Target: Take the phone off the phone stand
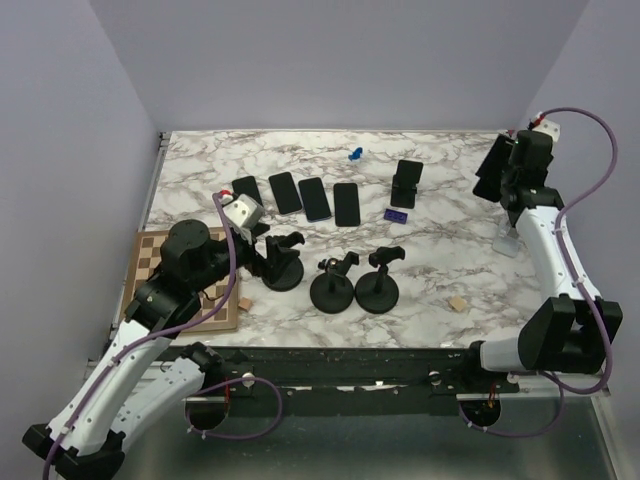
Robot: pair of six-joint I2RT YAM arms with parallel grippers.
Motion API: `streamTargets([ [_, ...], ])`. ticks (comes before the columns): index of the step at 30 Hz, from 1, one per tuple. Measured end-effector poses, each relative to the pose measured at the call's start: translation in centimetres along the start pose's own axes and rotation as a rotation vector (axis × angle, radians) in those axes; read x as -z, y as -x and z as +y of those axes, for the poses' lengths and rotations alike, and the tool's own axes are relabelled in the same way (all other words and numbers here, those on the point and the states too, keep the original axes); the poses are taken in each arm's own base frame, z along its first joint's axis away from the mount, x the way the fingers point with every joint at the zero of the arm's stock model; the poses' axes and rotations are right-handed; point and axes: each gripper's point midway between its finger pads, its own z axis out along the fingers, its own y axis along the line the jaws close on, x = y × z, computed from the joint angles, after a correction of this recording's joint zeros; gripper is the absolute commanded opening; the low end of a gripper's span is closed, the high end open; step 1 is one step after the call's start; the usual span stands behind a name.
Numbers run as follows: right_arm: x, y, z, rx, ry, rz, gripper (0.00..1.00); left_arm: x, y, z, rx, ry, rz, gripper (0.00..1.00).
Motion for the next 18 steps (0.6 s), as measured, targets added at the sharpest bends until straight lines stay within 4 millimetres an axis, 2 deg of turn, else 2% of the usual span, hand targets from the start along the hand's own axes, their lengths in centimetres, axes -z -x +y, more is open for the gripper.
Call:
streamTargets([
  [4, 1.7, 0.9, 5.8, -0.019, 0.143, -0.016, 0.01, 0.5, 0.2, 2.5, -0.004, 0.12, -0.026, 0.98],
  [8, 3.0, -0.1, 12.3, -0.008, 0.287, 0.021, 0.01, 1.4, 0.5, 4.5, -0.017, 0.225, -0.064, 0.98],
  [10, 3.5, -1.5, 16.1, 0.01, 0.366, 0.06, 0.01, 1.7, 0.6, 5.2, -0.022, 0.264, -0.079, 0.99],
  [13, 4.3, -4.8, 21.7, 0.054, 0.477, 0.142, 0.01, 2.3, 0.7, 6.2, -0.03, 0.32, -0.1, 0.99],
  [18, 4.7, -10.8, 28.4, 0.131, 0.58, 0.298, 0.01, 3.4, 1.4, 7.3, -0.044, 0.389, -0.143, 0.99],
])
